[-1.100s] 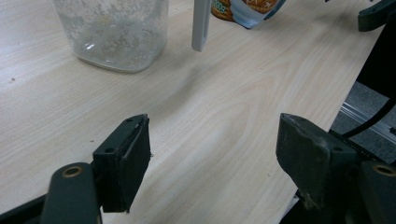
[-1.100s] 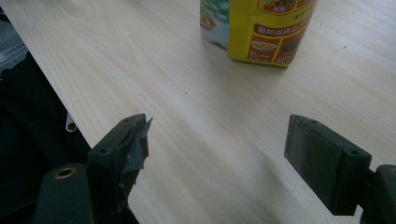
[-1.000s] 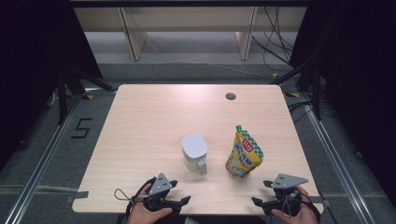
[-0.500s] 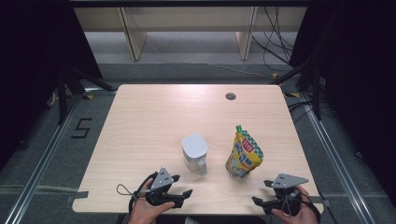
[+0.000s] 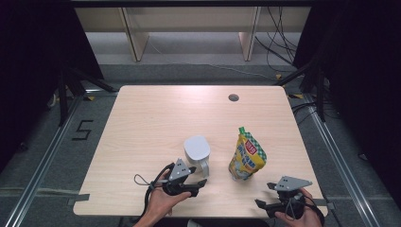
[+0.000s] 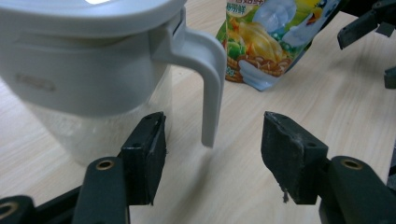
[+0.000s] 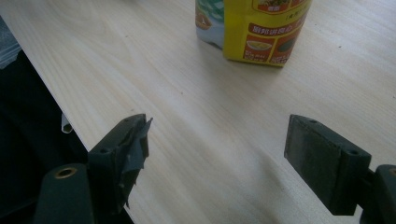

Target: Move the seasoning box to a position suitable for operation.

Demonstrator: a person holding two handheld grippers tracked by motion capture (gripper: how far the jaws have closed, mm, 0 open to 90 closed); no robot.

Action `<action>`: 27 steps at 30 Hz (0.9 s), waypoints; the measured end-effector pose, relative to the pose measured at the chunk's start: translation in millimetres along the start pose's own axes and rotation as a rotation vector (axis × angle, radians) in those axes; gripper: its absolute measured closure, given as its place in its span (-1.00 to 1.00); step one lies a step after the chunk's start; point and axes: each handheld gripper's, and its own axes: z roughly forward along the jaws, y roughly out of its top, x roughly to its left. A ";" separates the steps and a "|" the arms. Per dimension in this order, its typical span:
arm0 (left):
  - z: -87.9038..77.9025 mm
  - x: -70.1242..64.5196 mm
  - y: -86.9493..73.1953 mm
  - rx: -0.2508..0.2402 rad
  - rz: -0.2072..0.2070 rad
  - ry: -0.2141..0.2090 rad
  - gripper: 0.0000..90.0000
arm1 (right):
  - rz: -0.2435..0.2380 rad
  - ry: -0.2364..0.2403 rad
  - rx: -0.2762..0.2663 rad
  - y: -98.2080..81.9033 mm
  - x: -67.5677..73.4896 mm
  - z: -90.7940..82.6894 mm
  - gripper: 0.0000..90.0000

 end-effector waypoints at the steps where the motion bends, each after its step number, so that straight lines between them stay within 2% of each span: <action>1: 1.6 1.2 1.6 0.011 0.026 -0.001 -0.08 | 0.005 0.001 0.010 -0.1 0.6 -0.6 -0.49; 2: 1.6 1.2 1.6 0.011 0.026 -0.001 -0.05 | 0.026 0.000 0.015 -0.5 2.5 -1.2 -0.49; 3: 6.4 -1.8 1.9 0.004 0.008 0.013 -0.04 | 0.025 0.000 0.014 -0.4 2.6 -1.4 -0.49; 4: 6.4 -1.8 1.9 0.004 0.008 0.013 -0.01 | 0.025 0.000 0.014 -0.4 2.6 -1.4 -0.49; 5: 9.7 -4.5 3.2 0.023 0.011 0.002 0.01 | -0.004 0.004 0.002 0.1 0.1 -0.1 -0.49; 7: 15.3 -7.1 3.7 0.011 -0.017 -0.014 0.06 | 0.013 0.000 0.012 -0.5 2.1 -0.5 -0.49; 8: 15.3 -7.1 3.7 0.011 -0.017 -0.014 0.11 | 0.013 0.000 0.012 -0.5 2.1 -0.5 -0.49; 9: 17.9 -7.0 5.8 0.017 0.006 0.013 0.14 | 0.012 -0.001 0.008 0.0 2.2 -0.7 -0.49; 12: 22.0 -8.0 7.1 0.004 0.004 0.010 0.23 | 0.013 0.000 0.009 0.2 2.5 -0.6 -0.50; 13: 23.5 -7.3 8.7 0.022 0.041 0.015 0.27 | 0.017 0.001 0.012 -0.3 2.9 -0.6 -0.50; 14: 24.7 -6.8 8.9 0.020 0.059 0.006 0.31 | 0.016 0.002 0.010 -0.1 2.6 -0.5 -0.50; 16: 25.2 -6.3 9.5 0.026 0.068 0.021 0.38 | 0.016 0.002 0.012 -0.1 2.7 -0.3 -0.50; 17: 25.6 -5.8 9.3 0.018 0.064 0.028 0.42 | -0.001 0.007 0.007 -0.1 1.7 0.0 -0.50; 19: 28.0 -4.9 8.8 0.006 0.046 0.028 0.50 | 0.023 0.007 0.014 -0.1 3.4 -0.5 -0.50; 20: 27.5 -2.3 9.6 0.029 0.075 0.027 0.52 | 0.021 0.005 0.016 0.2 3.5 -0.3 -0.50; 21: 29.4 -3.0 9.2 0.017 0.059 0.024 0.53 | 0.015 0.005 0.016 0.1 3.4 0.2 -0.50; 25: 29.6 -2.0 8.9 0.017 0.052 0.039 0.66 | 0.013 0.006 0.019 0.0 3.9 0.1 -0.49; 27: 28.2 0.0 8.5 0.010 0.042 0.026 0.72 | 0.018 0.005 0.019 -0.1 3.9 -0.2 -0.49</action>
